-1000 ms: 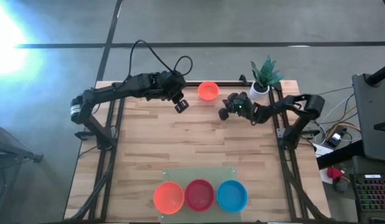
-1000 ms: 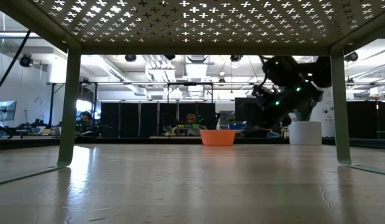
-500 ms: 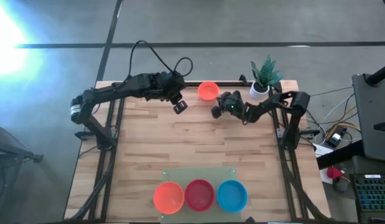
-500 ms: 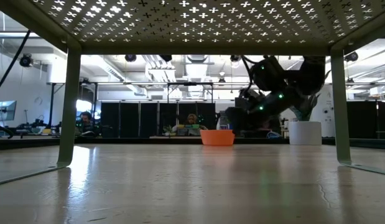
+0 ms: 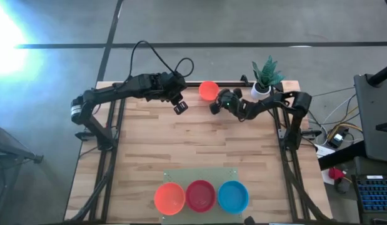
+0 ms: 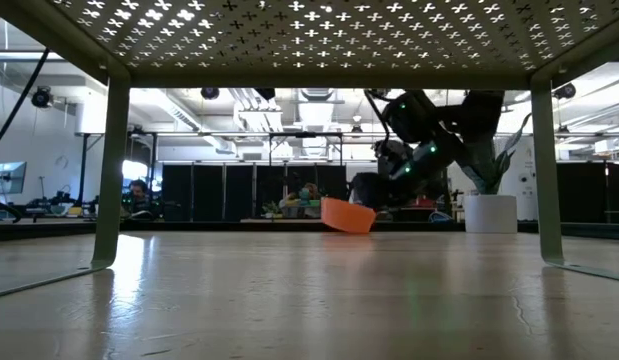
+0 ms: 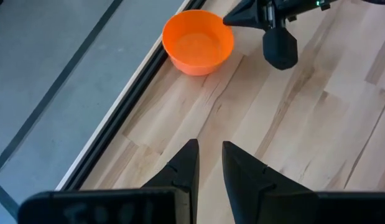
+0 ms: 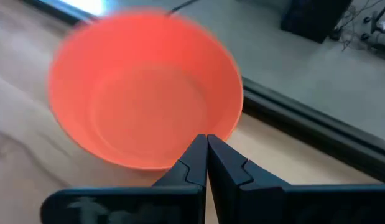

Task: Pick & Place Mini bowls
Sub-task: Stack the orange bowl on the orange bowl on the shelf

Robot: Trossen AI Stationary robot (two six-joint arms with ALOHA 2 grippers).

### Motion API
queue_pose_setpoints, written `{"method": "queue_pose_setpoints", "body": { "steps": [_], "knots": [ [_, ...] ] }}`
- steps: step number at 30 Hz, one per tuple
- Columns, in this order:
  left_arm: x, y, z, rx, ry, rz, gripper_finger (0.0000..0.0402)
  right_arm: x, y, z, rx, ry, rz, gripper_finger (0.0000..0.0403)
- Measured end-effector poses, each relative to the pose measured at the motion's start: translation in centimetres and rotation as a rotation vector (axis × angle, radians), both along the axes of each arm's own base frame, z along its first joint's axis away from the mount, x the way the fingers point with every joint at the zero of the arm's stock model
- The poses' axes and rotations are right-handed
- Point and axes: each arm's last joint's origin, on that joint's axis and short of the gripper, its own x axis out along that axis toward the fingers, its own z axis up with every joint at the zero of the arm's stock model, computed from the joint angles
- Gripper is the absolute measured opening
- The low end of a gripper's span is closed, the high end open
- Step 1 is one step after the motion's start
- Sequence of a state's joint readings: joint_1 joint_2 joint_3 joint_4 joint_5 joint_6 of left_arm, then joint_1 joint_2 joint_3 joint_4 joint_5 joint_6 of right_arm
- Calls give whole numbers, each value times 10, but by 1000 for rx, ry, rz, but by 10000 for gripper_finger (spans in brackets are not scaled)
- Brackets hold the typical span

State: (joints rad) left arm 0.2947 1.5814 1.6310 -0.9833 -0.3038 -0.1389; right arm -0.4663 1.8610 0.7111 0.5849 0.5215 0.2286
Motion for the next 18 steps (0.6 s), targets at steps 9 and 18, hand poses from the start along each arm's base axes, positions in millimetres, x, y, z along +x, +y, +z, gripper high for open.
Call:
{"method": "queue_pose_setpoints", "body": {
  "steps": [9,18],
  "knots": [
    [0,0,0,6,7,-11,64,12,3,6,40,-4,81,8],
    [0,0,0,14,16,-25,64,17,12,5,31,26,159,8]
  ]
}}
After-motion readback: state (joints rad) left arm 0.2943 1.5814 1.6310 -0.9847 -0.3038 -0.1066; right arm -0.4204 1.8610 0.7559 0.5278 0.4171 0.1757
